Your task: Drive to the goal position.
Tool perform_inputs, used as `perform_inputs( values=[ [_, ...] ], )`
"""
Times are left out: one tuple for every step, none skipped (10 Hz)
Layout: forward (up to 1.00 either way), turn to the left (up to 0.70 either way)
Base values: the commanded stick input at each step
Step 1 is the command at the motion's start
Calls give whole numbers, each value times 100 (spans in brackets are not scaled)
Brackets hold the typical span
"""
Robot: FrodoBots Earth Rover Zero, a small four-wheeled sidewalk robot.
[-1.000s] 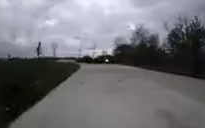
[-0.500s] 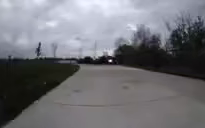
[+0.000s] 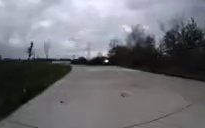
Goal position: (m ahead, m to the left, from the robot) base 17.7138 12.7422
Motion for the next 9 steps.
perform_inputs(
  values=[
    [100,-27],
    [100,-27],
    [100,-27],
    [100,-27],
    [100,-27],
    [100,-27],
    [100,-27],
    [100,-27],
    [100,-27]
  ],
)
